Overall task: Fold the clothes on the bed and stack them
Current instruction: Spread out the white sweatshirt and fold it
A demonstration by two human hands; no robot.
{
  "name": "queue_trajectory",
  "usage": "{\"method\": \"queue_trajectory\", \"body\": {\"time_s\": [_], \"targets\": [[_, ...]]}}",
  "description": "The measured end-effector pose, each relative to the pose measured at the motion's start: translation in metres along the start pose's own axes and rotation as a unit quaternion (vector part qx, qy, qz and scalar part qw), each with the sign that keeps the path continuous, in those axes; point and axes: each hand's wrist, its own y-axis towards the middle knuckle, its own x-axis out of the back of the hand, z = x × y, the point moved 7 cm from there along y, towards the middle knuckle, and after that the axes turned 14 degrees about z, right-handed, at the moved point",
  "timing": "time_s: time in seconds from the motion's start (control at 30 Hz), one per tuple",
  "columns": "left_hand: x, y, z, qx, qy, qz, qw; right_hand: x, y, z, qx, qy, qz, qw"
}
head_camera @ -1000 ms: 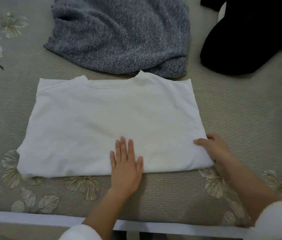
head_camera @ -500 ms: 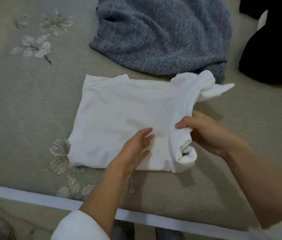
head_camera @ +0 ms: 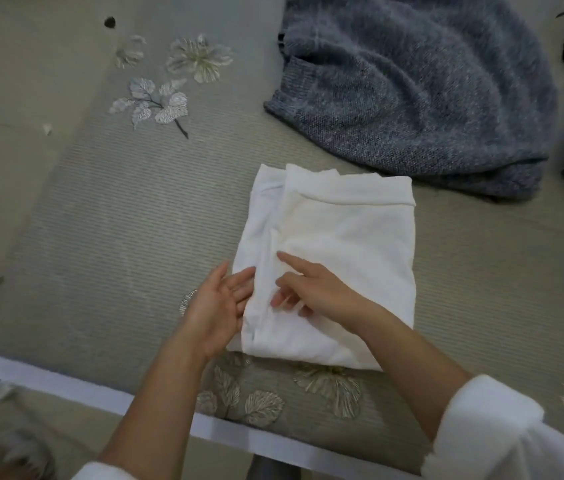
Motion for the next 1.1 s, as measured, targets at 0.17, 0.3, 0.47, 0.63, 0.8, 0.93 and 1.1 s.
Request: {"method": "queue_trajectory", "body": {"time_s": [0.17,0.3,0.47,0.63,0.8,0.93,1.1], "targets": [[-0.018,0.006,-0.015,-0.035,0.282,-0.049,0.958,0.033,-0.016,-0.019,0.021,0.12,-0.179,0.976],[-0.035,0.013,-0.032,-0.1,0.522,-0.134,0.837,0.063,-0.033,-0.032,0.046,0.152,-0.308,0.938],[-0.016,-0.002,-0.049,-0.204,0.483,-0.186,0.831,0.086,-0.047,-0.048,0.051,0.127,-0.405,0.904],[0.021,0.006,-0.037,-0.102,0.525,-0.211,0.818,0.099,-0.057,-0.068,-0.07,-0.034,-0.489,0.869],[0.019,0.014,-0.021,-0.041,0.454,-0.14,0.879,0.101,-0.062,-0.103,-0.123,0.04,-0.427,0.895],[0.012,0.014,-0.035,-0.058,0.46,-0.113,0.879,0.109,-0.072,-0.11,-0.147,0.027,-0.364,0.919],[-0.003,0.013,-0.077,-0.021,0.599,-0.032,0.799,0.049,-0.083,-0.133,-0.291,0.021,-0.058,0.955]]}}
